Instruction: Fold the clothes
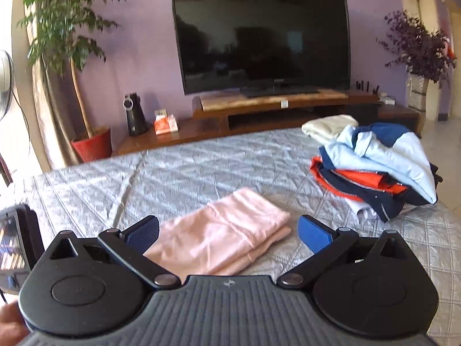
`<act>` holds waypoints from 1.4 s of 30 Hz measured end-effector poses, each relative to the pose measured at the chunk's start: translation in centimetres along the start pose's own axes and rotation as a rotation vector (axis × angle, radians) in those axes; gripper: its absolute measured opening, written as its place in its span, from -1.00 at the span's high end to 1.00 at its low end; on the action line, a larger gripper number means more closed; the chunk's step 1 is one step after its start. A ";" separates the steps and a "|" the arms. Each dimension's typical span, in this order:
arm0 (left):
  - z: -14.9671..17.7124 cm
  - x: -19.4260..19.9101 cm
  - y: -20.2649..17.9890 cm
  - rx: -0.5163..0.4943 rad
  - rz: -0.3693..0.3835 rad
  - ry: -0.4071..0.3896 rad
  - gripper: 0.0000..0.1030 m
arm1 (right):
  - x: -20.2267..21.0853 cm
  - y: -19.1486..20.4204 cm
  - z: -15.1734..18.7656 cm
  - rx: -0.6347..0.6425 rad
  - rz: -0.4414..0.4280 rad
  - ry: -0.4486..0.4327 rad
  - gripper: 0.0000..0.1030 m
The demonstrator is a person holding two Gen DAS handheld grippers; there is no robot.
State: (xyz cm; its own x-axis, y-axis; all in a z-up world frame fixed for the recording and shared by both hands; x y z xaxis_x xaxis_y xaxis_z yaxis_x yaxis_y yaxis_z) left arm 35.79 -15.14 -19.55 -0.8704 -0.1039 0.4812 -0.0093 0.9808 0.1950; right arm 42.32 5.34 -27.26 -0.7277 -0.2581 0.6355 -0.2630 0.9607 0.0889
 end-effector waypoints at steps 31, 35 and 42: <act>0.9 -2.2 14.4 0.330 -0.450 0.259 0.32 | 2.7 20.4 -5.1 0.301 -0.004 0.021 -0.70; 1.2 -4.8 20.5 0.568 -0.570 0.373 0.31 | 2.0 22.0 -5.3 0.298 0.008 0.027 -0.67; 4.9 -6.3 24.6 0.821 -0.679 0.523 0.29 | 0.4 23.2 -5.0 0.283 0.052 0.064 -0.54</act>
State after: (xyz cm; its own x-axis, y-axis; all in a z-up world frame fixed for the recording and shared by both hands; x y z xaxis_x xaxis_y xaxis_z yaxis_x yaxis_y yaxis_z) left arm 38.68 10.43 -22.00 -0.2602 -0.5113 0.8191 -0.8704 0.4913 0.0302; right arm 39.08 27.99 -21.11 -0.7061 -0.1935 0.6812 -0.3992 0.9033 -0.1572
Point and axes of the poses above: each gripper's, at about its wrist camera, not at the fingertips, and x roughly against the way its jaws point, y to its left, z to its underside, the point moved 4 cm from there along -x, roughly the way its jaws point, and after that the axes turned 9 degrees about -z, right-handed, at the moved point
